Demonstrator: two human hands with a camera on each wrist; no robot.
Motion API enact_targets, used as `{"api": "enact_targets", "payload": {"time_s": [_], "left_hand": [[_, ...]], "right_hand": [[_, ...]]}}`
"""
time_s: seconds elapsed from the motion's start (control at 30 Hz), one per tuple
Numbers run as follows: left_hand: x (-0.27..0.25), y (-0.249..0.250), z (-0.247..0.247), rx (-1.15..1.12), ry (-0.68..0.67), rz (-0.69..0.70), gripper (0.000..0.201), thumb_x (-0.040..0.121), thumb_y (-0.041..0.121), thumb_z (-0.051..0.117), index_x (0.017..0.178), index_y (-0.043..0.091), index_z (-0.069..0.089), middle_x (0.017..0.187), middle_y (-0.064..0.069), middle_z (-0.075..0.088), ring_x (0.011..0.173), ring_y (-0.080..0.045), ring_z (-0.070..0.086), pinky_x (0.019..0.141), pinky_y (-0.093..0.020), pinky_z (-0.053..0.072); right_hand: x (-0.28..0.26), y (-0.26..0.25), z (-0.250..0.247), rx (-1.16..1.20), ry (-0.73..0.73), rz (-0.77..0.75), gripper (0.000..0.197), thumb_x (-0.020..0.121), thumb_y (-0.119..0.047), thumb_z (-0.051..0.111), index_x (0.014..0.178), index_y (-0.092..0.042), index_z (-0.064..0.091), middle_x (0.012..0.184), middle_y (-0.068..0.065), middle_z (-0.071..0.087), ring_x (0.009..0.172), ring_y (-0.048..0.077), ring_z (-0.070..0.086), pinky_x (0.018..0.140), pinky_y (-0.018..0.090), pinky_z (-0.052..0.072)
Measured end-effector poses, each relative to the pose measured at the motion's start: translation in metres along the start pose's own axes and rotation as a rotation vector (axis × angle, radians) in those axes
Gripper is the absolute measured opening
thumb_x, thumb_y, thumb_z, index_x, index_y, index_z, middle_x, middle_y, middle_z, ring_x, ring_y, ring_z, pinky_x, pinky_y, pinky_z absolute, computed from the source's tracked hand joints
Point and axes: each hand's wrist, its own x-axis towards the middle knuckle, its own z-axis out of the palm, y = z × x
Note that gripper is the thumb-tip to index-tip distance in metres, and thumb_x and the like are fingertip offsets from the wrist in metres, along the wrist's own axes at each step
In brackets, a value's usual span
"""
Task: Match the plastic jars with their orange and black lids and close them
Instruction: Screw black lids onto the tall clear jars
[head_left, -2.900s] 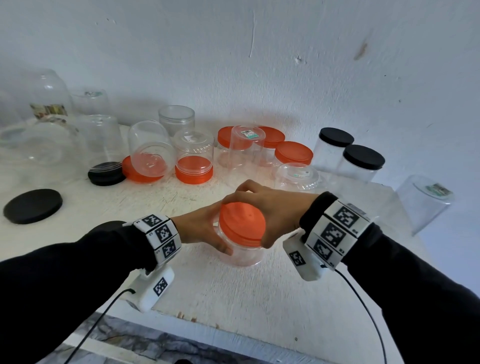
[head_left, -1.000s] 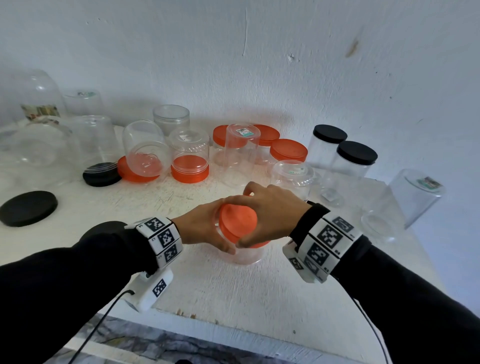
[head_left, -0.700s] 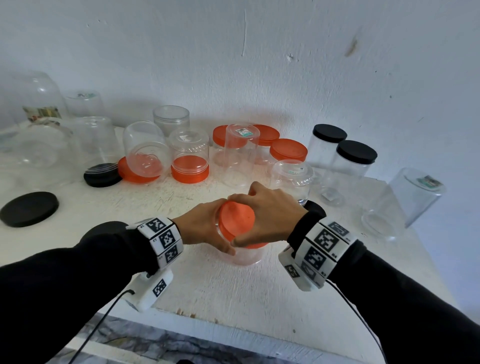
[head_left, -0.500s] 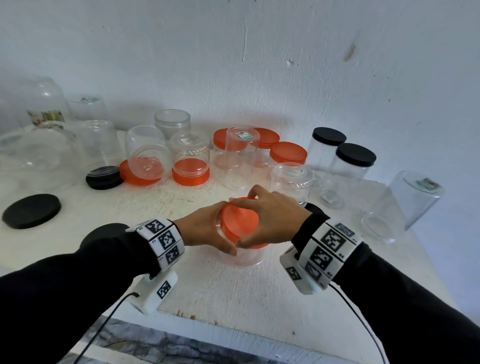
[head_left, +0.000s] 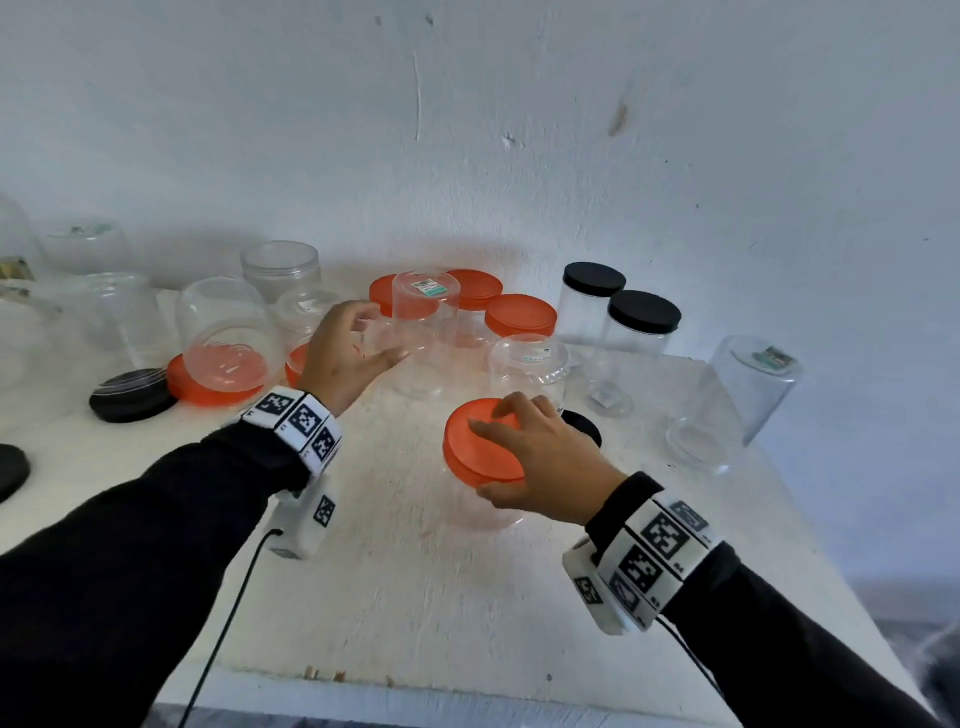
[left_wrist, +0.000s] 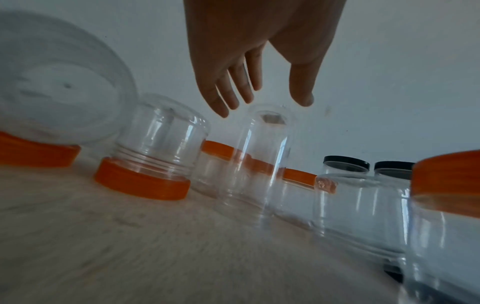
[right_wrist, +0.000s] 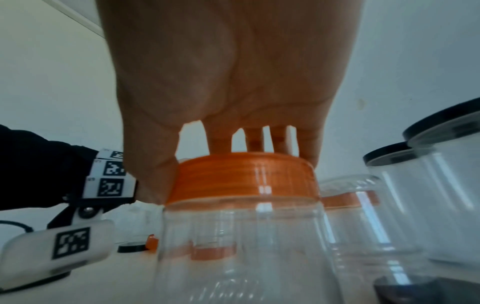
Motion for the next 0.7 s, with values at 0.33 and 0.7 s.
{"api": "enact_targets", "payload": {"time_s": [0.33, 0.7], "left_hand": [[0.055, -0.010, 0.038, -0.053, -0.106, -0.046, 0.085, 0.061, 0.018, 0.085, 0.129, 0.005, 0.036, 0.126, -0.003, 0.045, 0.117, -0.018, 0.045, 0.093, -0.028, 0.036], [0.057, -0.008, 0.042, -0.094, -0.094, -0.104, 0.085, 0.066, 0.016, 0.082, 0.134, 0.009, 0.032, 0.131, -0.011, 0.048, 0.114, -0.020, 0.048, 0.087, -0.023, 0.037]], "right_hand": [[-0.012, 0.010, 0.011, 0.117, 0.061, 0.033, 0.063, 0.084, -0.040, 0.062, 0.140, -0.028, 0.038, 0.146, 0.000, 0.030, 0.133, 0.020, 0.025, 0.100, 0.045, 0.041], [-0.006, 0.006, 0.014, 0.198, 0.134, -0.030, 0.049, 0.083, -0.033, 0.066, 0.126, -0.015, 0.051, 0.135, 0.006, 0.041, 0.128, 0.023, 0.033, 0.096, 0.044, 0.044]]}}
